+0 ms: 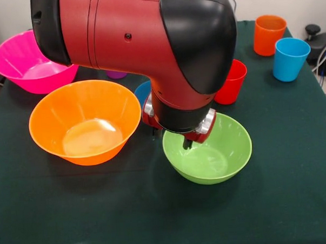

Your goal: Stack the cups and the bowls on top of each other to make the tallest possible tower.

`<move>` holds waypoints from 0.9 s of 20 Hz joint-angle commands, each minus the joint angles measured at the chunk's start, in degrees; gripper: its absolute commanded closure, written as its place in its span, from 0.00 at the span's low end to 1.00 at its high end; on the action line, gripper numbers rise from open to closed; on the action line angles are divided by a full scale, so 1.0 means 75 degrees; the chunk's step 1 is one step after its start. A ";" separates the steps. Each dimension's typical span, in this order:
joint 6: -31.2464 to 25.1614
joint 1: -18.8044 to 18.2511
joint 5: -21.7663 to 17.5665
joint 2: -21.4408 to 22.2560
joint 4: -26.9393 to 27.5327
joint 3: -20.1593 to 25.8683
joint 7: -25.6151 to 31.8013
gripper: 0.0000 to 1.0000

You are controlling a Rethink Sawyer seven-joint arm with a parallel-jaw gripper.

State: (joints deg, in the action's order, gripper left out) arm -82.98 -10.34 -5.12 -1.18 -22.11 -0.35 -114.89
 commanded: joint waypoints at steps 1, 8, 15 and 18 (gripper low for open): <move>0.0892 -0.0119 -0.0427 -0.0017 -0.0758 0.0383 0.1800 0.00; 0.1049 -0.0161 -0.0451 -0.0059 -0.0805 0.0356 0.1886 0.00; 0.1245 -0.0164 -0.0460 -0.0011 -0.0973 0.0349 0.1884 0.00; 0.1281 -0.0173 -0.0477 -0.0076 -0.0907 0.0366 0.1899 0.00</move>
State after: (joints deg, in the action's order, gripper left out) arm -76.85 -10.39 -5.69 -1.29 -22.94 -0.50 -114.89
